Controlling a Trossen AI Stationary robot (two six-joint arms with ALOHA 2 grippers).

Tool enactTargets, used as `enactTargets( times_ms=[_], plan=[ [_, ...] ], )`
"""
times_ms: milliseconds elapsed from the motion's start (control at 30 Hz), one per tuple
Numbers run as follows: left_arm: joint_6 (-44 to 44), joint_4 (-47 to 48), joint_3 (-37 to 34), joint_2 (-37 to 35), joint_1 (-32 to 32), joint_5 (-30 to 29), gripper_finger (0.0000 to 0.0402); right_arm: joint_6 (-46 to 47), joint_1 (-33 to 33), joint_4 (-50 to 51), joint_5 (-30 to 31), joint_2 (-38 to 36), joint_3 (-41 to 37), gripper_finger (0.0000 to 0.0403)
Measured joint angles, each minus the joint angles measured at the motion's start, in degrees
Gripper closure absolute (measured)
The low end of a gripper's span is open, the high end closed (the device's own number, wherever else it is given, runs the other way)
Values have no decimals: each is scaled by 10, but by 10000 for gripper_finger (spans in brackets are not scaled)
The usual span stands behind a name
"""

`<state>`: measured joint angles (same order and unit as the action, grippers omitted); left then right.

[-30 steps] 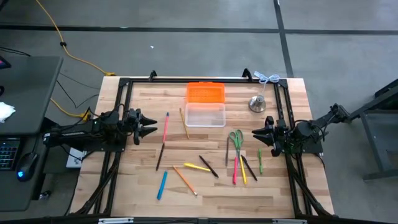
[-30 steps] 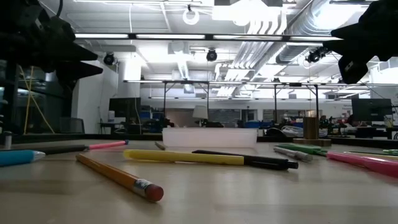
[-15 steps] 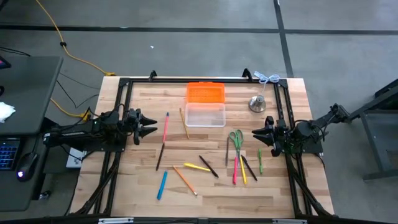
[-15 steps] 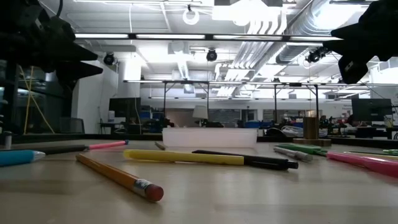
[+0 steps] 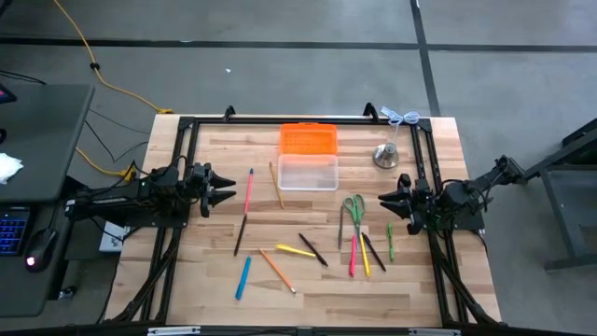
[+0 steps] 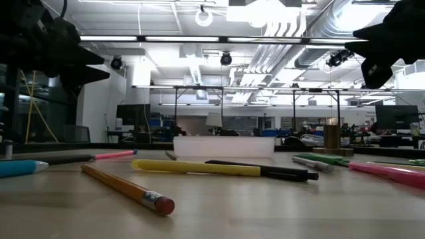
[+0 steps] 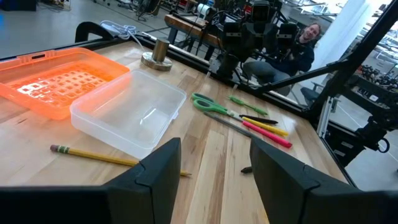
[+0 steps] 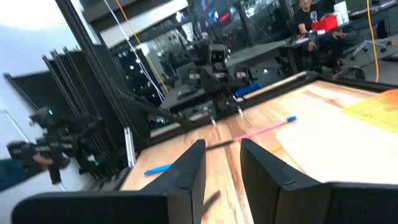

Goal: Pick & place school supplies into a supply box
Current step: Put the green scissors into the supply box

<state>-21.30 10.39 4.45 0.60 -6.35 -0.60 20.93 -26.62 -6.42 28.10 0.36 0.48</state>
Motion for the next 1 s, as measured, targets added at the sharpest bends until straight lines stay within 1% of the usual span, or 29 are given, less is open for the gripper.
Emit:
enactTargets(
  times_ms=[67, 267, 467, 633, 833, 1000],
  plan=[
    [0, 0, 0, 0, 0, 0, 179, 0, 0, -15, 2, 0, 0, 325],
    [0, 0, 0, 0, 0, 0, 179, -9, 0, -45, 36, 1, 2, 325],
    [0, 0, 0, 0, 0, 0, 179, -30, 0, -33, 64, 33, 45, 325],
    [0, 0, 0, 0, 0, 0, 179, -22, 0, 15, 80, 104, 110, 325],
    [2, 0, 0, 0, 0, 0, 179, 23, 0, 108, 93, 217, 207, 325],
    [3, 0, 0, 0, 0, 0, 179, 59, 0, 166, 91, 304, 288, 325]
  ],
)
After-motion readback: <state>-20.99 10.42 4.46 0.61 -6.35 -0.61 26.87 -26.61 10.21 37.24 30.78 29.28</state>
